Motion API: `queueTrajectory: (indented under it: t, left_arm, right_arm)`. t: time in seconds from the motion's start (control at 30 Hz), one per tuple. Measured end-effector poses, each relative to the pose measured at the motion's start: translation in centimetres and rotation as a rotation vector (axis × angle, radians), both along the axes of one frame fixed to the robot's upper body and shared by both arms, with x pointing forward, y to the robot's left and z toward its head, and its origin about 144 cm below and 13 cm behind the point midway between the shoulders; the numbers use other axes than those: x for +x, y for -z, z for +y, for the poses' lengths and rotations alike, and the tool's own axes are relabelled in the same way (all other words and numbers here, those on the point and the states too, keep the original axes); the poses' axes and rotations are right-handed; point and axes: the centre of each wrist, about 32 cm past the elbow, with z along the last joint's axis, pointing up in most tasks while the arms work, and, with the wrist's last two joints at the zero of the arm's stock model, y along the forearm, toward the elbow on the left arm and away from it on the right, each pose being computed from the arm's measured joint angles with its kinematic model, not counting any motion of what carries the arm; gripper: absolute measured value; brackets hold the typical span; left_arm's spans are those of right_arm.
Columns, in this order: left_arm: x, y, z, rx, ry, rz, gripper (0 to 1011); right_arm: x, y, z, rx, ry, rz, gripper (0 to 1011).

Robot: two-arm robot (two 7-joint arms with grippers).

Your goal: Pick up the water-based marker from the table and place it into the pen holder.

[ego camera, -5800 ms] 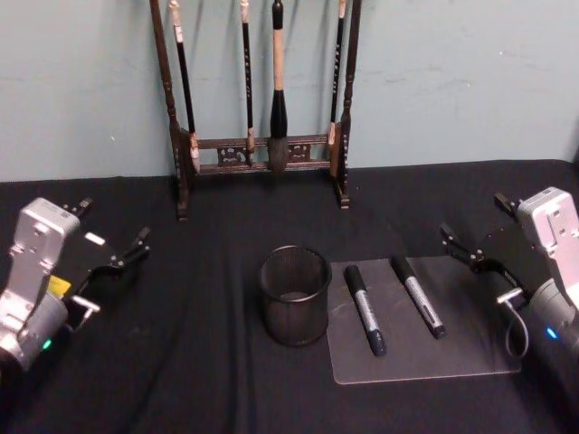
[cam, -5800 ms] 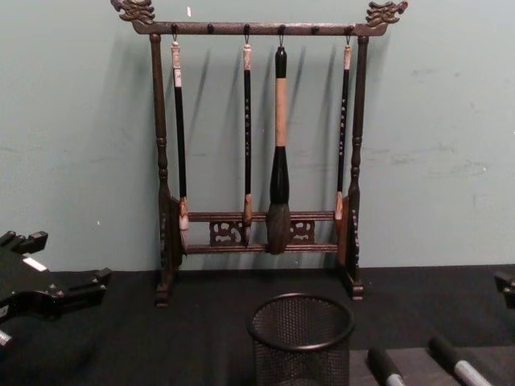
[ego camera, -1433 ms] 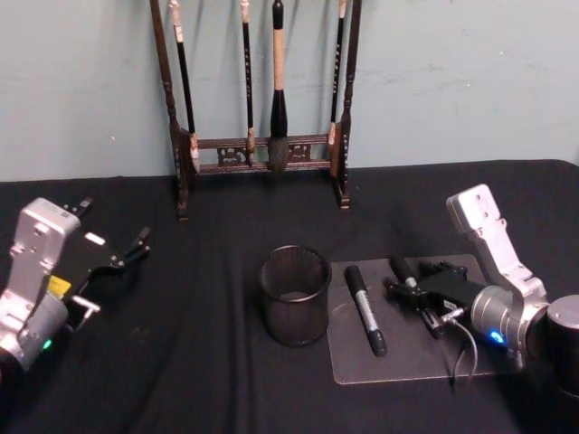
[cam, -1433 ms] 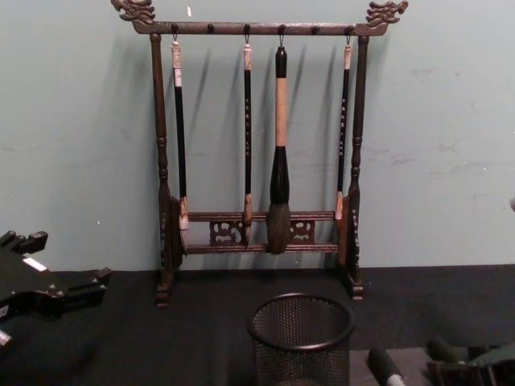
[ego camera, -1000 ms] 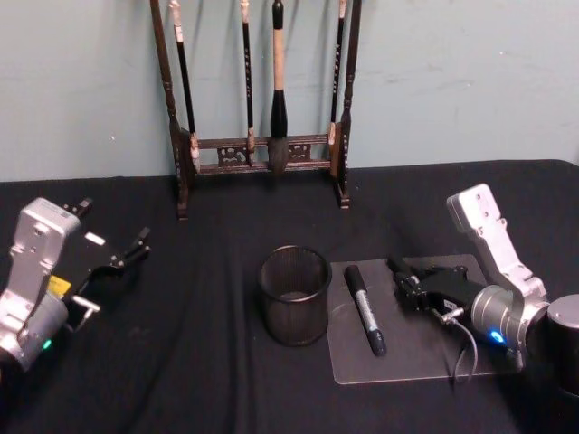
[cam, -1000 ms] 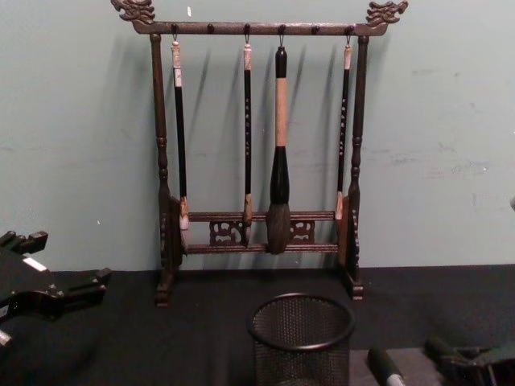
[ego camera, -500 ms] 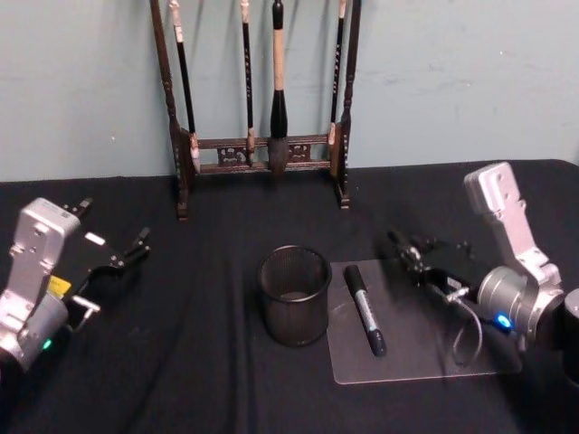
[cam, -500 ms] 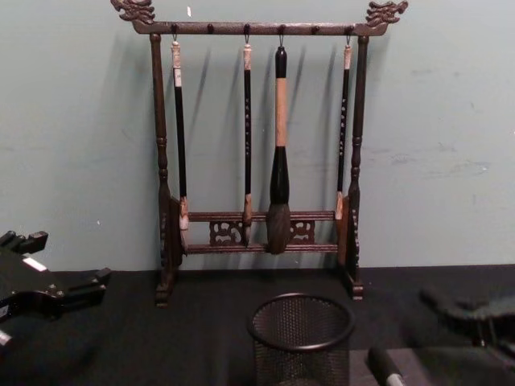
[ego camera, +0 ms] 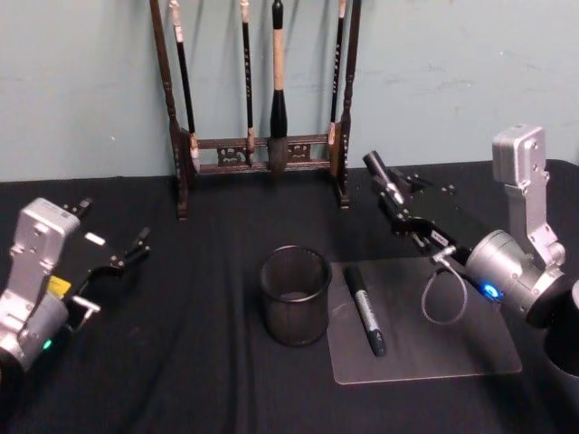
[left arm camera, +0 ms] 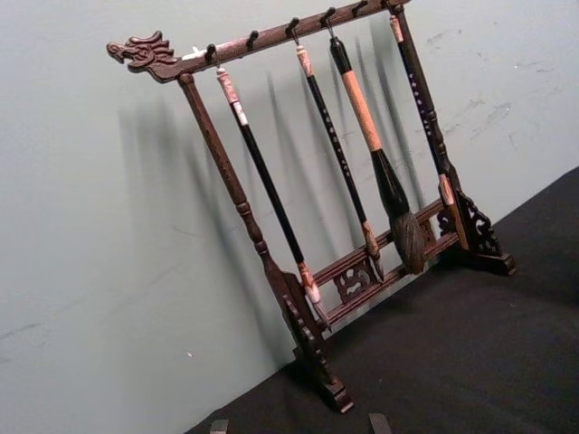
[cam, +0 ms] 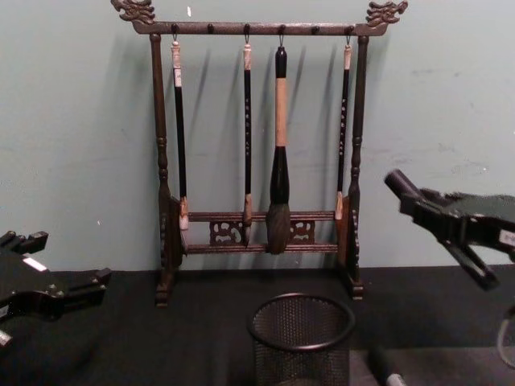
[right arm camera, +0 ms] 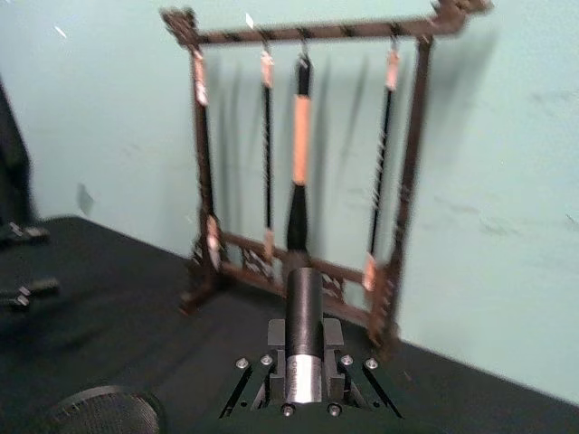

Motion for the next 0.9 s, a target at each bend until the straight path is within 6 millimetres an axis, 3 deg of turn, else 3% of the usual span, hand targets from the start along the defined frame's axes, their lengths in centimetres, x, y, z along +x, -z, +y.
queueTrajectory:
  t: [0.9]
  left_arm:
    - [0.0, 0.0, 0.0, 0.000, 0.000, 0.000, 1001]
  right_arm:
    - [4.6, 0.8, 4.9, 0.075, -0.346, -0.004, 241]
